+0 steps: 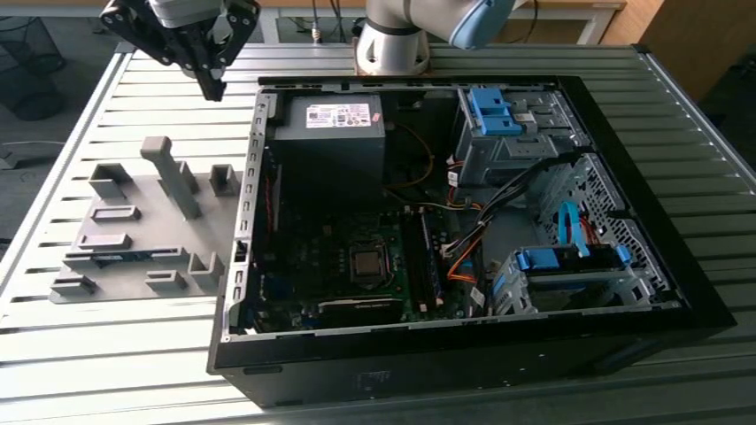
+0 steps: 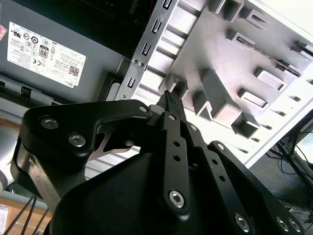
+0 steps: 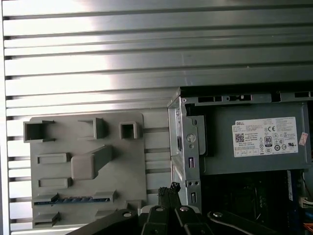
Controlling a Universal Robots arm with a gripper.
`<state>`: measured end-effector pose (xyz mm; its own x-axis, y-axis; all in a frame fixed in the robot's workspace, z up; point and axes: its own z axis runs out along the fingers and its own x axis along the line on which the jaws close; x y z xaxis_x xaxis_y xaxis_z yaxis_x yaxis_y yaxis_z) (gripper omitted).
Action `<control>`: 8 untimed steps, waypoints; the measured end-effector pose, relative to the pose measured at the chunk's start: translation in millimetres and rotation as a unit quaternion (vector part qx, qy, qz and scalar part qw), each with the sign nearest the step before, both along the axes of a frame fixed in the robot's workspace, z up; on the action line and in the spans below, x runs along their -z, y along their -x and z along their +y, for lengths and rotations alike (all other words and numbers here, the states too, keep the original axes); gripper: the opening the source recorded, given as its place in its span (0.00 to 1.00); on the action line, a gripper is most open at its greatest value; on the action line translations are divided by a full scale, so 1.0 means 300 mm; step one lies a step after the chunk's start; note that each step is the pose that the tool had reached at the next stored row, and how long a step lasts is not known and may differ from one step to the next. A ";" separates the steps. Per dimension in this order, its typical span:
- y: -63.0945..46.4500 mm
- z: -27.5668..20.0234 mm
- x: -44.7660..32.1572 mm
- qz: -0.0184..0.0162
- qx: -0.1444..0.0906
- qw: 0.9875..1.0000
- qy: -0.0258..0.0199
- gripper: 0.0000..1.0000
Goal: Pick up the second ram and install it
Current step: 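Reach for the second ram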
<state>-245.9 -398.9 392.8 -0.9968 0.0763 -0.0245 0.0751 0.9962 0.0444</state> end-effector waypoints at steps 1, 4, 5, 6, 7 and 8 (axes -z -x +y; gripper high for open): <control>0.002 0.000 0.000 0.000 0.000 1.000 0.000 0.11; 0.009 0.000 0.000 0.000 0.000 1.000 0.000 0.11; 0.012 0.000 0.000 0.000 0.000 1.000 0.000 0.11; 0.014 0.000 0.000 0.000 0.000 1.000 0.000 0.11; 0.016 0.000 0.000 0.000 0.000 1.000 0.000 0.11; 0.019 0.000 0.000 0.000 0.000 1.000 0.000 0.11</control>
